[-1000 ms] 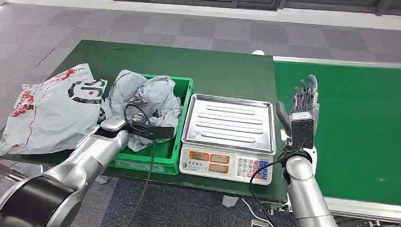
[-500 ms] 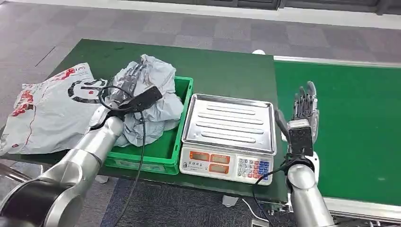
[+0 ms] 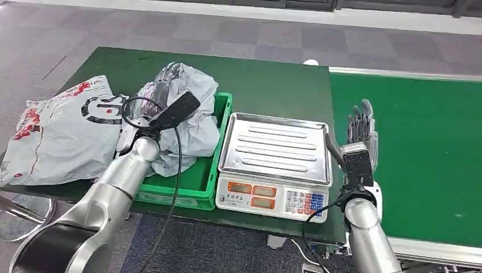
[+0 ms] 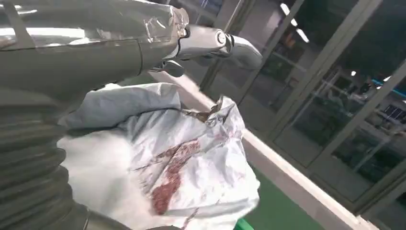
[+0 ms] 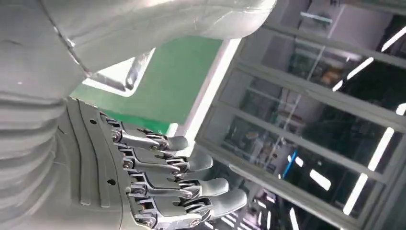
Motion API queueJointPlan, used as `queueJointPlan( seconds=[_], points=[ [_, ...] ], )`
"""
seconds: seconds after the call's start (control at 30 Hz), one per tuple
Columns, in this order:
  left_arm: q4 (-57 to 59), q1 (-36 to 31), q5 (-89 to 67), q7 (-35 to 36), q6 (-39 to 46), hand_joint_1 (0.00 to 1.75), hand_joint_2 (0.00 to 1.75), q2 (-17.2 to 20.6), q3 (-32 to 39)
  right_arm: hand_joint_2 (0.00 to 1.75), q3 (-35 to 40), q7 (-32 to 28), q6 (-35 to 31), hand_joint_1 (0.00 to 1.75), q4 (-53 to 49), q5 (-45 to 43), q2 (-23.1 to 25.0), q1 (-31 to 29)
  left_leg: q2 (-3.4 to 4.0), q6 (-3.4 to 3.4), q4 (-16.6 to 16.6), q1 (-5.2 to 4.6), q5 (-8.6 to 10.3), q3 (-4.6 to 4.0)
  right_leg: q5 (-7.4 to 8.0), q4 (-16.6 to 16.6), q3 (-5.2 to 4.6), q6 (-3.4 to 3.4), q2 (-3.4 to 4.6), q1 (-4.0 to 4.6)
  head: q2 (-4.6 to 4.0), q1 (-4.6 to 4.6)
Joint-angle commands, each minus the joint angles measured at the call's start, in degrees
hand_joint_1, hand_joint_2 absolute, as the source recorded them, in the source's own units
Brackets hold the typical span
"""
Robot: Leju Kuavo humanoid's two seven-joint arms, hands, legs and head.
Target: Moved the parcel from conveyor to table for the left to box.
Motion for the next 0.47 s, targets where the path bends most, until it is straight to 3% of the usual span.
queueJointPlan(
  seconds=[0.03,0.1,0.2,0.4,0.47],
  points=[
    [3.1,-3.3,1.8,2.1,-1.2,0.0,1.75,-1.4,3.1,1.75,0.3,0.3,1.7,0.0,4.5,-1.4,1.0,-3.3,0.05,0.07,0.0,0.01,-0.02,0.0,0.01,0.0,-0.01,-0.09,0.05,0.03,0.0,0.0],
    [3.7,-3.8,1.1,2.6,1.3,0.0,1.75,-1.3,2.2,1.75,0.8,0.2,2.4,0.0,5.5,-1.9,1.0,-4.0,0.07,0.09,0.0,0.03,-0.03,0.02,0.01,0.0,0.02,-0.13,0.06,0.06,0.0,0.0],
    [3.7,-4.0,6.6,0.4,-4.4,0.0,1.75,-2.2,4.7,1.75,1.6,0.3,4.8,0.0,8.4,-4.4,1.4,-6.2,0.12,0.07,0.0,0.02,-0.04,-0.02,0.02,0.0,-0.05,-0.11,0.11,0.05,0.0,0.0],
    [3.7,-4.0,6.7,0.4,-4.5,0.0,1.75,-2.2,4.6,1.75,1.6,0.3,4.9,0.0,8.8,-4.4,1.5,-6.4,0.14,0.13,-0.1,0.02,-0.01,0.07,0.05,-0.1,0.03,-0.18,0.13,0.06,0.0,0.0],
    [3.1,-3.9,11.7,-2.0,-8.1,0.0,1.75,-3.0,7.4,1.75,1.8,0.0,6.1,0.0,10.0,-6.1,1.5,-7.0,0.12,0.1,0.0,0.02,-0.03,0.05,0.02,-0.1,0.03,-0.15,0.11,0.06,0.0,0.0]
  ],
)
